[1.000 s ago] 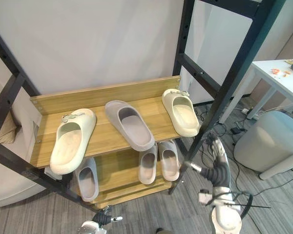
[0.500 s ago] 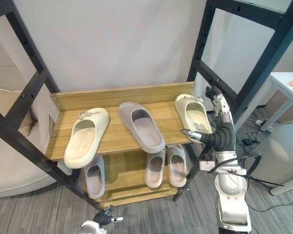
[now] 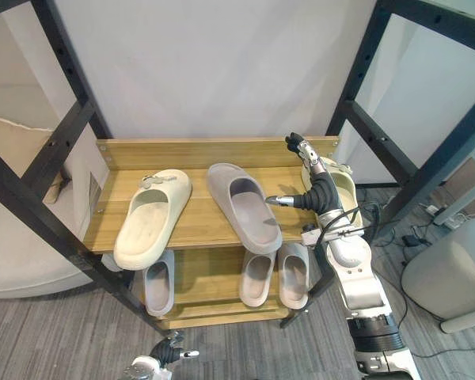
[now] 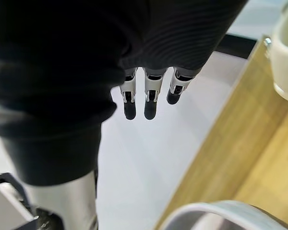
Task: Organize the slippers on the shoe rack
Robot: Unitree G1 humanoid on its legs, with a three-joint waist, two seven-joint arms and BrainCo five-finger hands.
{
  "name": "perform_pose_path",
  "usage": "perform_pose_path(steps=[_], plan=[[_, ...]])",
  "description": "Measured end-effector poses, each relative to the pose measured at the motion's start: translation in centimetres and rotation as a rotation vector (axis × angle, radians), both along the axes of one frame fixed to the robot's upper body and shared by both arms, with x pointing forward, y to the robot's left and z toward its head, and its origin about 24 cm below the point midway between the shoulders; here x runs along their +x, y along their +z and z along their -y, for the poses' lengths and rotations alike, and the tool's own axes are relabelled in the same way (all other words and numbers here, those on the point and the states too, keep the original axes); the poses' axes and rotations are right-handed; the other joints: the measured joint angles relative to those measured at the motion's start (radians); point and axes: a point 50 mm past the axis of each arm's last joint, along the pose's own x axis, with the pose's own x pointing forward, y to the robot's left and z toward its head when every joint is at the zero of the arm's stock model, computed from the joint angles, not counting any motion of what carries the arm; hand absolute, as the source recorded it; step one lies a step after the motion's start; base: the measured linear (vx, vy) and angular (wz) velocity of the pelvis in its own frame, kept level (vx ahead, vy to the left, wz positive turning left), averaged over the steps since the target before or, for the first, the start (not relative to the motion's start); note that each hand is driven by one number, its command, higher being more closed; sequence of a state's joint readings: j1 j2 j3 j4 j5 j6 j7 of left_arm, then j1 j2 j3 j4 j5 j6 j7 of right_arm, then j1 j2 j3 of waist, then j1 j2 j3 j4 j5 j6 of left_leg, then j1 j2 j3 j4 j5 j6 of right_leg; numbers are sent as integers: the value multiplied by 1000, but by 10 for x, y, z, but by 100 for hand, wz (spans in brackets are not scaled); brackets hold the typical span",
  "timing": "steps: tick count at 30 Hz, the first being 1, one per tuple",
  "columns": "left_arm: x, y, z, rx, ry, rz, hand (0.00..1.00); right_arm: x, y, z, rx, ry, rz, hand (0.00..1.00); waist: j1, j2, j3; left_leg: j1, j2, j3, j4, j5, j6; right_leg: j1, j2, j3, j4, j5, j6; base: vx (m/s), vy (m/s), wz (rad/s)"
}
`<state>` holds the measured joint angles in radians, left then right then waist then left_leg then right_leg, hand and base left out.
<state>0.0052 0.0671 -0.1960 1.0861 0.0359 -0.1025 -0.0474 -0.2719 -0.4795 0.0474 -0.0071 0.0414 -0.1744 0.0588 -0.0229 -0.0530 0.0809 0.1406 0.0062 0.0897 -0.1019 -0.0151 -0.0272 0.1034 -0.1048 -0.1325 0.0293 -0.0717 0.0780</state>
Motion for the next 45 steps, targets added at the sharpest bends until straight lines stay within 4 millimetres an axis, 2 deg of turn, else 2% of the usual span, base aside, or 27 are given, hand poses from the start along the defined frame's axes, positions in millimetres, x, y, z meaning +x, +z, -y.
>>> perform_pose_path(steps=[14,21,32,33,40,45], plan=[[2,1,2,-2,-24,12,0,22,-21,2,-55,0,-151,0,9,-7,3,-15,-1,-17,0,5,-1,-4,0,-17,-4,1,-1,-9,-17,3],[3,2,3,-4,-34,14,0,31,-34,-5,-136,19,-223,0,12,-10,4,-20,-1,-16,-1,8,-2,-4,1,-17,-17,6,-7,0,0,0],[9,4,4,-27,-23,29,0,57,-22,-14,-179,25,-245,0,26,-14,25,-34,-1,-19,-1,14,-3,-14,2,-21,-20,10,-9,-2,-2,0],[9,4,4,-29,-21,31,0,58,-21,-15,-180,28,-244,100,28,-15,27,-34,-1,-20,-1,14,-3,-14,2,-22,-20,10,-9,0,0,0],[14,6,4,-32,-19,43,0,70,-8,-20,-205,40,-231,100,29,-19,53,-34,0,-18,-4,18,-3,-14,2,-21,-21,14,-11,-20,-13,0],[14,6,4,-30,-26,43,0,72,-4,-22,-201,49,-221,100,30,-20,53,-35,0,-17,-7,18,-3,-13,3,-20,-26,14,-11,-7,-5,0]])
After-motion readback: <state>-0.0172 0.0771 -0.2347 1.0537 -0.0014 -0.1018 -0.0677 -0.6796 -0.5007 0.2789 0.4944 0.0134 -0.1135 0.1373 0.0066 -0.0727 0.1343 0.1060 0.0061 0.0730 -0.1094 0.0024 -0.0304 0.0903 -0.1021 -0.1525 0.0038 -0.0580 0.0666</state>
